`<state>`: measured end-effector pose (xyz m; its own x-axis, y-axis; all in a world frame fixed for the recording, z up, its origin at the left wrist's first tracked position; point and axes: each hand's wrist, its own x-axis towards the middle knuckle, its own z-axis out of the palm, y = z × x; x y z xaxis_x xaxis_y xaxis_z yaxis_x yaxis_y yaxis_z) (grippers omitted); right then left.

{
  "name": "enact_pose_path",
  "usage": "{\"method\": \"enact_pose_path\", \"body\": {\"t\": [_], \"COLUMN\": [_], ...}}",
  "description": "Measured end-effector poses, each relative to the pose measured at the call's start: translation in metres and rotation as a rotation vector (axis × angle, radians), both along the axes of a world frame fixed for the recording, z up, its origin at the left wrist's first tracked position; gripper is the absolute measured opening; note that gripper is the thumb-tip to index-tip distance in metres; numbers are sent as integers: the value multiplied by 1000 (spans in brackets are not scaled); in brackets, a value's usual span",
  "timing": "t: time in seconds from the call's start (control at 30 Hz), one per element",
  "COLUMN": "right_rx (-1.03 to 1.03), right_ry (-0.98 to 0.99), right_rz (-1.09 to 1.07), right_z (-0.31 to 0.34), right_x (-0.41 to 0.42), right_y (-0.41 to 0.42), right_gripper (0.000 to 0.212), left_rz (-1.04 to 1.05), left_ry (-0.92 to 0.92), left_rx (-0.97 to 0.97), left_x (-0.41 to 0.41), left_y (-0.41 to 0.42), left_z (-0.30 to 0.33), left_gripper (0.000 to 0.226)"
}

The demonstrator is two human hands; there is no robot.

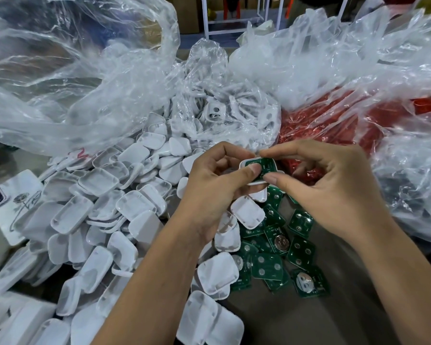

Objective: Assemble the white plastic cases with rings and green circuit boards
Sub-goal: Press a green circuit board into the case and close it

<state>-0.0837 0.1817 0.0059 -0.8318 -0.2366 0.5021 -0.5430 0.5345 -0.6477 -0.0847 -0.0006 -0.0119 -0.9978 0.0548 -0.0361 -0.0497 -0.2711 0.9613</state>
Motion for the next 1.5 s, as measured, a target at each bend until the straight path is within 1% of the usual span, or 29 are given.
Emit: {"method": "enact_pose_path", "body": {"t": [0.13, 0.27, 0.47, 0.53, 0.6, 0.7, 0.8, 0.9, 1.07, 1.23, 1.4, 1.5], "right_rx": [-24, -78, -224, -308, -428, -526, -533, -525, -546, -534, -554, -600], "right_ry": [-13, -66, -141, -203, -312, -486, -559, -548, -492, -473, -517, -571], "right_rz": [-4, -19, -7, 2, 3, -12, 13, 28, -22, -59, -47, -21], "right_z": [0, -4, -10, -12, -13, -14, -14, -16, -17, -15, -14, -13], "right_x": [2, 0, -6, -9, -11, -12, -11, -9, -9, -8, -7, -8], "right_y": [0, 2, 5, 7, 9, 9, 5, 1, -2, -2, -1, 0], "right_gripper": [32, 35, 34, 25, 16, 24, 19, 11, 12, 13, 14, 16], "left_rz": [5, 13, 23, 28, 35, 43, 38, 30, 17, 1, -10, -29], "left_ry": [7, 16, 27, 24, 24, 36, 62, 87, 124, 140, 146, 144], "left_rx": [-2, 5, -11, -21, -31, -54, -80, -109, -138, -174, -198, -179], "left_x": [0, 0, 1, 1, 1, 0, 0, 0, 0, 0, 2, 2], "left_y": [0, 0, 0, 0, 0, 0, 0, 1, 1, 1, 1, 1], "left_z": [0, -1, -2, -2, -2, -2, -3, -3, -3, -3, -1, 0], "left_gripper": [12, 12, 10, 10, 10, 11, 11, 10, 10, 24, 30, 34]}}
